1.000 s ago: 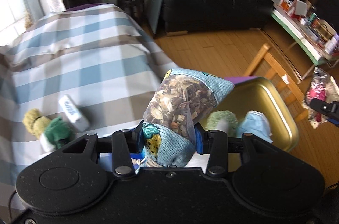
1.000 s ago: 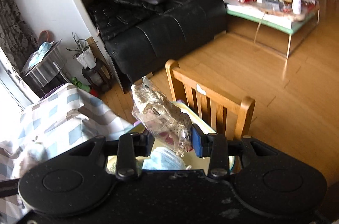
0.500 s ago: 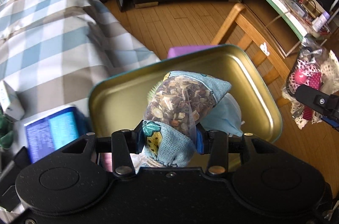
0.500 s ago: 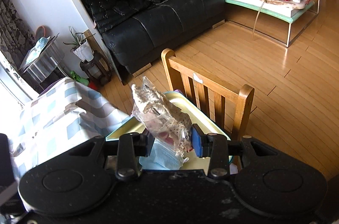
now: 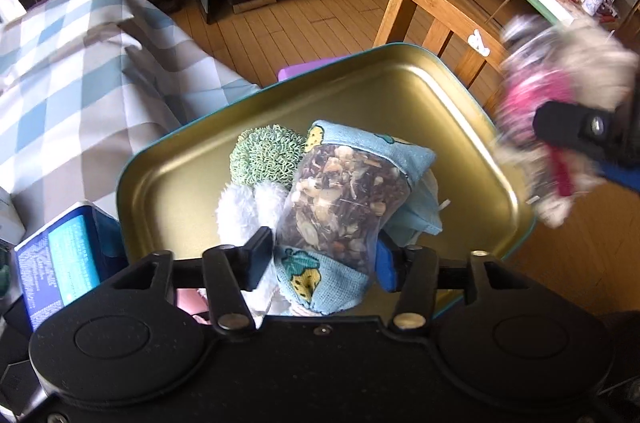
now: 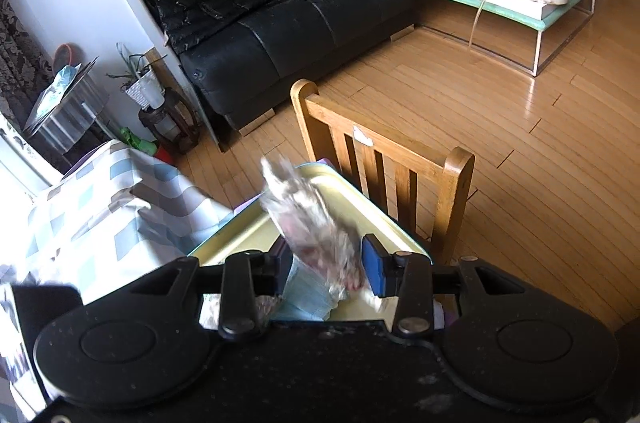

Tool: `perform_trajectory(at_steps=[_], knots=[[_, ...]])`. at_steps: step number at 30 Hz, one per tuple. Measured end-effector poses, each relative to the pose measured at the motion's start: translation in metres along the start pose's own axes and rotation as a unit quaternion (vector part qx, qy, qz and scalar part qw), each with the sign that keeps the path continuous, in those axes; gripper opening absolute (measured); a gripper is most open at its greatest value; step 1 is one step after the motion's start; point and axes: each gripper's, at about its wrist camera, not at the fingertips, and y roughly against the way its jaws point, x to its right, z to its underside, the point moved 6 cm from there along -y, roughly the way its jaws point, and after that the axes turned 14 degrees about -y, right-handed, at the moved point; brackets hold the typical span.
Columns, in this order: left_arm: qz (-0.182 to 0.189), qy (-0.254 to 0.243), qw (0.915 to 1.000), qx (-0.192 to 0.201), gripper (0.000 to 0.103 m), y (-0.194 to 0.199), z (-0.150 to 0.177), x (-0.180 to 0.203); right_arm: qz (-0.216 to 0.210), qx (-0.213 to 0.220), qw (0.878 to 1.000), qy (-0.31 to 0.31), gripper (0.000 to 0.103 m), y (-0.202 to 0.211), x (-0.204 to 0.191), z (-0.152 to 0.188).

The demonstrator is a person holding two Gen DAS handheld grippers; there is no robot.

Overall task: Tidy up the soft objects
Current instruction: 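Carry the pouch and lace sachet into the gold tray and release both, then move the left tool to the yellow towel while the right tool approaches the green plush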

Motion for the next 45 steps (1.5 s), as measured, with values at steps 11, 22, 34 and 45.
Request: perform_trajectory(at_steps=[11,22,34,45], knots=[[-0.008,-0.014,0.9994,0.031,0.061,0.019,0.002,0.005,0.003,0.011,1.0,-0.007,0.05,0.0,0.002,0.0],[-0.022,0.009,0.9987,0.046,0.061,0.045,0.015,-0.019,-0.009,0.033,0.999,0.012,0.053,0.006,-0.006,0.004],[-0.073,0.064,0.9922,0.078,0.063,0.101,0.051,-0.098,-0.04,0.058,0.995,0.073,0.061,0.015,-0.029,0.017],[-0.153,0.145,0.9736,0.087,0.067,0.145,0.112,-0.221,-0.054,0.059,0.987,0.137,0.074,0.015,-0.055,0.046]])
